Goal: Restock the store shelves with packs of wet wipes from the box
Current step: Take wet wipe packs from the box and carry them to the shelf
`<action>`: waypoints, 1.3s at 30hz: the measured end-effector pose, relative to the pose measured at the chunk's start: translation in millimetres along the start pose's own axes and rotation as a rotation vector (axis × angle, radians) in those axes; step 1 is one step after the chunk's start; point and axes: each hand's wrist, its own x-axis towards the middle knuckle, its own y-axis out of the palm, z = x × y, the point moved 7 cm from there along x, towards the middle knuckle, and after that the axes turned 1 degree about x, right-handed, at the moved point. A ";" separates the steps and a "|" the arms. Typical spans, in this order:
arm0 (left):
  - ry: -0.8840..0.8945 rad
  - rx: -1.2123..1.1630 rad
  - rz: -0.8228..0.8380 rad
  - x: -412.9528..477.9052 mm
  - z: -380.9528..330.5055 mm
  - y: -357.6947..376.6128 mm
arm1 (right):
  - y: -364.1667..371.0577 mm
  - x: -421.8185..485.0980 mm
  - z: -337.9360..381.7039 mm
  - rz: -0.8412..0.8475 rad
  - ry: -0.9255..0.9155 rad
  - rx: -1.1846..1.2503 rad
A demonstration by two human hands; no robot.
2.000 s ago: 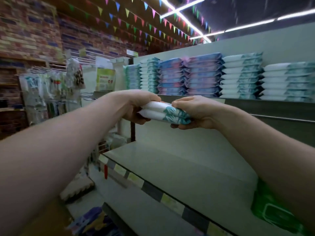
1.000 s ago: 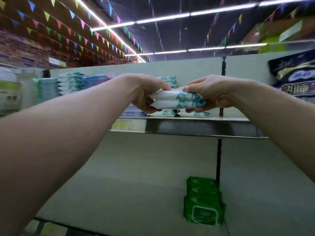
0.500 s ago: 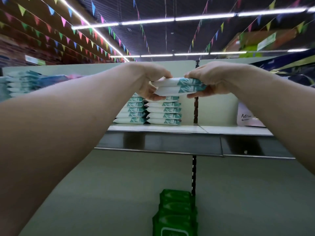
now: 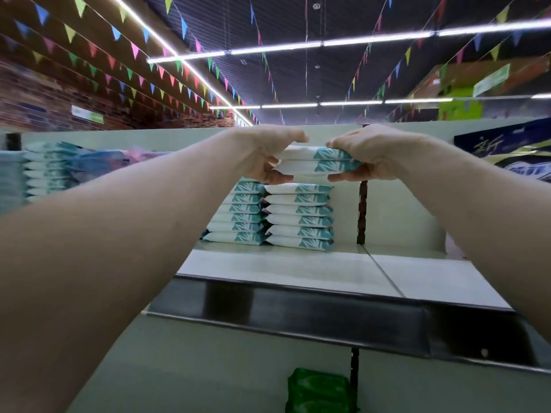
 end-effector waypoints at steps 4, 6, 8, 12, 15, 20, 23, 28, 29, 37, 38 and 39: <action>0.019 0.062 0.067 5.1 3.3 -0.2 | 5.8 14.4 -6.8 0.016 0.049 0.006; 0.056 0.110 0.085 8.5 3.8 -0.4 | 10.4 20.5 -8.6 0.037 0.064 0.003; 0.079 0.162 0.074 10.5 5.1 -2.3 | 15.3 25.2 -9.9 0.058 0.069 -0.008; 0.125 0.312 0.000 17.4 9.2 -9.2 | 22.6 33.1 -13.6 0.139 0.068 0.100; 0.160 0.368 -0.050 24.0 12.7 -12.8 | 24.8 38.7 -17.4 0.147 0.035 0.127; 0.260 0.473 -0.164 29.0 16.7 -14.6 | 27.1 39.4 -13.5 0.066 -0.112 -0.109; 0.328 0.519 -0.217 28.7 17.9 -13.3 | 27.0 40.8 -9.9 0.008 -0.183 -0.241; 0.406 0.547 -0.249 28.9 22.8 -9.8 | 28.2 39.4 -11.7 0.127 -0.138 -0.298; 0.414 0.558 -0.252 29.3 24.2 -10.0 | 27.7 39.2 -13.0 0.157 -0.125 -0.292; 0.449 0.571 -0.292 31.1 30.6 -11.0 | 25.1 37.7 -13.4 0.100 -0.183 -0.392; 0.451 0.587 -0.299 31.2 31.1 -10.9 | 24.9 37.5 -13.1 0.089 -0.195 -0.414; 0.458 0.608 -0.307 30.7 31.2 -10.9 | 25.4 37.6 -13.0 0.080 -0.206 -0.434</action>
